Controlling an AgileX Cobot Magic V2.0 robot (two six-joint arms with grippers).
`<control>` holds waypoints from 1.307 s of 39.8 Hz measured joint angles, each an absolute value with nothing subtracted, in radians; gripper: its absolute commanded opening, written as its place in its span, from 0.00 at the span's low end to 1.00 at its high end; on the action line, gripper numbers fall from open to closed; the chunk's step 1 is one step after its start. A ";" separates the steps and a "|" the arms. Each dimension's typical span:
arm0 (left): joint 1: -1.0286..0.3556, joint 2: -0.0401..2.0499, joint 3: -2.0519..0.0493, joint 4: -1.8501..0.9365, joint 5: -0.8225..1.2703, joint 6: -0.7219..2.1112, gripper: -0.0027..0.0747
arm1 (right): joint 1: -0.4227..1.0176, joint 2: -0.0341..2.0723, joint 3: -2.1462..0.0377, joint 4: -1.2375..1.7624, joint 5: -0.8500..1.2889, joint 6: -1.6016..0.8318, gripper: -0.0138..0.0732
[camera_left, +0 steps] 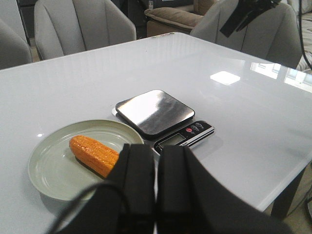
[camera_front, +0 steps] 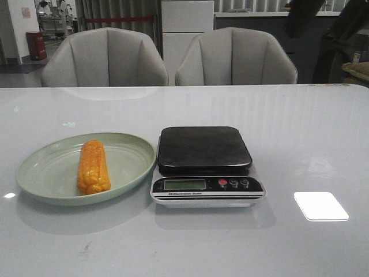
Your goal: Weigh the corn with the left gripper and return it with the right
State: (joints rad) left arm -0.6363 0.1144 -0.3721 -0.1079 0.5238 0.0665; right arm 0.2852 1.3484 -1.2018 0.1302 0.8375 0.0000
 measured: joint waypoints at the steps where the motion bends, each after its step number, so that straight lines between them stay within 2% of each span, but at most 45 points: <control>1: -0.636 0.114 -0.372 -0.108 0.524 0.066 0.18 | 0.285 1.323 -1.175 0.132 0.818 0.000 0.78; 30: -0.636 0.114 -0.372 -0.108 0.524 0.068 0.18 | 0.285 0.354 -0.396 0.103 0.344 0.000 0.77; 36: -0.636 0.114 -0.372 -0.108 0.524 0.068 0.18 | 0.284 0.198 -0.233 0.092 0.196 0.000 0.77; 41: -0.636 0.114 -0.372 -0.108 0.524 0.068 0.18 | 0.284 0.150 -0.184 0.092 0.166 0.000 0.77; 44: -0.636 0.114 -0.372 -0.108 0.524 0.068 0.18 | 0.284 0.150 -0.184 0.092 0.165 0.000 0.70; 46: -0.636 0.114 -0.372 -0.108 0.524 0.068 0.18 | 0.284 0.150 -0.184 0.091 0.167 0.000 0.59; 50: -0.636 0.114 -0.372 -0.108 0.524 0.068 0.18 | 0.284 0.150 -0.184 0.080 0.174 0.000 0.29; 52: -0.636 0.114 -0.372 -0.108 0.524 0.068 0.18 | 0.284 0.150 -0.184 0.080 0.181 0.000 0.33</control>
